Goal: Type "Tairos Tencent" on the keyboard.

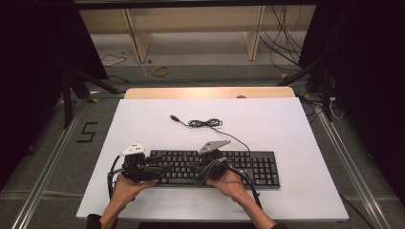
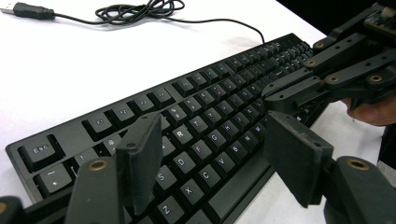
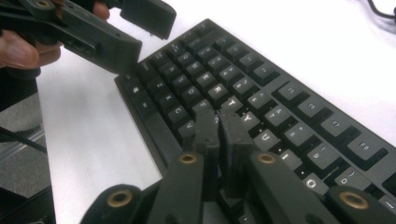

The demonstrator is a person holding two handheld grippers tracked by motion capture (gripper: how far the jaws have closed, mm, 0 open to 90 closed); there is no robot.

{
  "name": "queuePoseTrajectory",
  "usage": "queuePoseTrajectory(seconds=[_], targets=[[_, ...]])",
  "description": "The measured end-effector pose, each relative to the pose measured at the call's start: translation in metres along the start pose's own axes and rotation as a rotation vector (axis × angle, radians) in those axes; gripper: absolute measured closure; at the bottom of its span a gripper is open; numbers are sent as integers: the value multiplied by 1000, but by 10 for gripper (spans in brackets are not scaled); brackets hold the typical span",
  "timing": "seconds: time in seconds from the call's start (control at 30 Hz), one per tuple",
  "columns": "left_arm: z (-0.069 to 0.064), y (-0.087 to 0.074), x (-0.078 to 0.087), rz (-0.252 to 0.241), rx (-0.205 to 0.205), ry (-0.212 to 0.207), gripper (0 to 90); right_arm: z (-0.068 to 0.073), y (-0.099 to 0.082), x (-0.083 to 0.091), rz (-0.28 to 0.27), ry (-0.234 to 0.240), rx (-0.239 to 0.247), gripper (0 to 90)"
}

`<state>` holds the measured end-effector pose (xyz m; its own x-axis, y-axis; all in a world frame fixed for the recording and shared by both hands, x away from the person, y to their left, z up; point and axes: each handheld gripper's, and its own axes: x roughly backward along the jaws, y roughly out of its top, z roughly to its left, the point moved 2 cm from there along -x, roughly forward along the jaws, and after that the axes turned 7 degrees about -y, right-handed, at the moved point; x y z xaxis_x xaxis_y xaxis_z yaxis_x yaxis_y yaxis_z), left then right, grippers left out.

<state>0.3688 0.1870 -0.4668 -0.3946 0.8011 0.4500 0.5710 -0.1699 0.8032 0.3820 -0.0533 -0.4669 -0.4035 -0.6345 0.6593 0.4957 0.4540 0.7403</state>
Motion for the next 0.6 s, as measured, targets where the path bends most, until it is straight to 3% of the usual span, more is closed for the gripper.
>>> queuePoseTrajectory(seconds=[0.6], targets=[[-1, -7, 4, -19, -1, -4, 362, 3, -9, -15, 65, -26, 34, 900]])
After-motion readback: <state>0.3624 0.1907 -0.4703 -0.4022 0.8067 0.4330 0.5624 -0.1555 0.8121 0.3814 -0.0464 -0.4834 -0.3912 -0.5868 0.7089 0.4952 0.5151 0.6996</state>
